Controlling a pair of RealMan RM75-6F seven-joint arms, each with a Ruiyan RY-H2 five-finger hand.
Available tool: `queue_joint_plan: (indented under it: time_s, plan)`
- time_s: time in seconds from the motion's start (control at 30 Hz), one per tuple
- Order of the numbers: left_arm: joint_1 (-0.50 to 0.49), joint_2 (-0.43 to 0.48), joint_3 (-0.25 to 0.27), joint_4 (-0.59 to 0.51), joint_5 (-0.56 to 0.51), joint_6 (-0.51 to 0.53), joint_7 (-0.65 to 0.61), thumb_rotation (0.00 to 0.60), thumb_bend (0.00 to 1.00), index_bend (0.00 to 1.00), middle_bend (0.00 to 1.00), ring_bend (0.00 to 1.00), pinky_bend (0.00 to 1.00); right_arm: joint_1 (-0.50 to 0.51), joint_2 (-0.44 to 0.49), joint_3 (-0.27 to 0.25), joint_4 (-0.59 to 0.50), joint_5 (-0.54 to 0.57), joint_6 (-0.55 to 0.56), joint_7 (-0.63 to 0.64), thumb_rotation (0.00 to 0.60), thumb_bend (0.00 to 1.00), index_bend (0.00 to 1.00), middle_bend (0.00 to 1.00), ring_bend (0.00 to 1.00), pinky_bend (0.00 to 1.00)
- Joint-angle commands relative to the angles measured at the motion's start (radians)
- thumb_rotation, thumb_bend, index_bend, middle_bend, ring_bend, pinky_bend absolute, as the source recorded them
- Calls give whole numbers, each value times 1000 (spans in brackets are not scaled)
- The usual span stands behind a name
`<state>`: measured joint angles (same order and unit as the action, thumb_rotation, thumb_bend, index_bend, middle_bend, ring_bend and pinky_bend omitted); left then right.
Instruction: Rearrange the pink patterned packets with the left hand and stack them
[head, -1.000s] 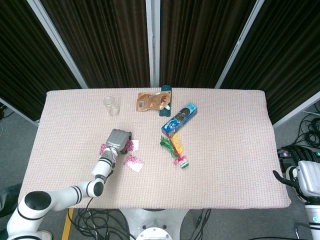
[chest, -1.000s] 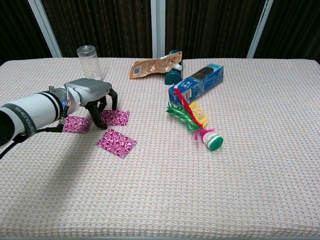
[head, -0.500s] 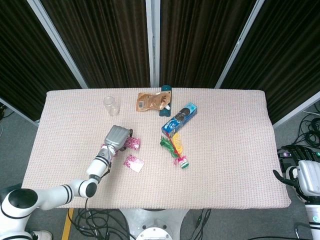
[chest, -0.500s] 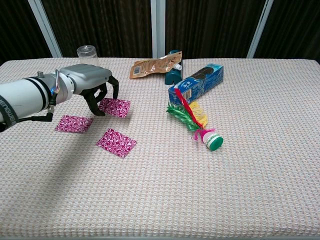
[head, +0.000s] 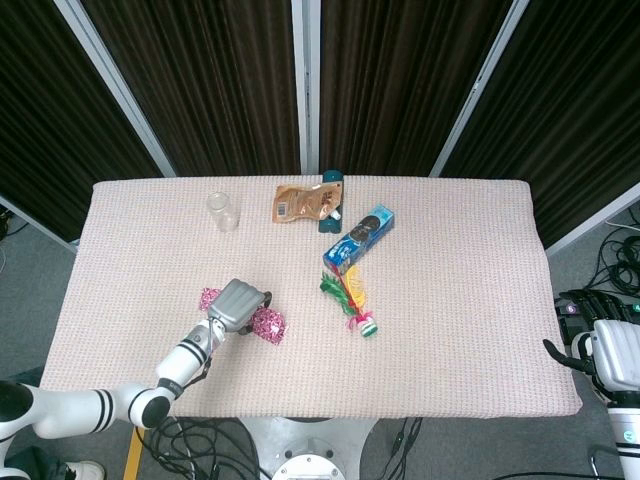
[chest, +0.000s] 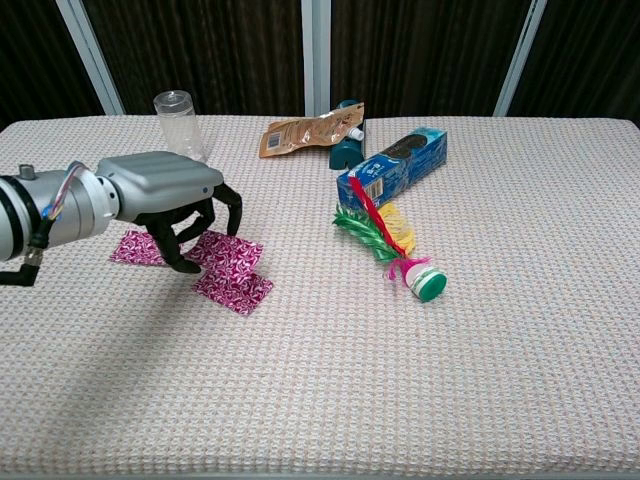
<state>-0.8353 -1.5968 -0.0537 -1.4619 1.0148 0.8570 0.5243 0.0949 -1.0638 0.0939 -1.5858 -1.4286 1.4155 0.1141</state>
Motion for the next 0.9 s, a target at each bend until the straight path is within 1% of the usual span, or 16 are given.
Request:
queue_joint_plan:
  time_s: [0.03,0.13,0.3,0.67,0.9]
  plan:
    - [5,-12,10,9,-4,4,13,600,283,492,852,836,932,0,1,0,-1,0,0,1,482,129,236,202,140,138]
    - [8,-32,16,26,-15,7,24,600,282,492,852,836,932,-1,1,-1,-2,-1,0,2,486,126,236,202,140,138]
    - [7,-64,11,50,-49,1,33,600,283,491,851,836,931,-1,-1,-2,-1,-1,0,2,483,127,235,201,140,138]
    - [-10,-109,13,119,-27,-15,46,600,283,481,850,835,928,-6,0,-4,-1,4,1,5,483,125,236,202,140,138]
    - [-15,-114,19,118,-18,-20,60,600,283,479,849,834,926,-7,0,-4,-1,5,0,5,483,126,236,202,140,139]
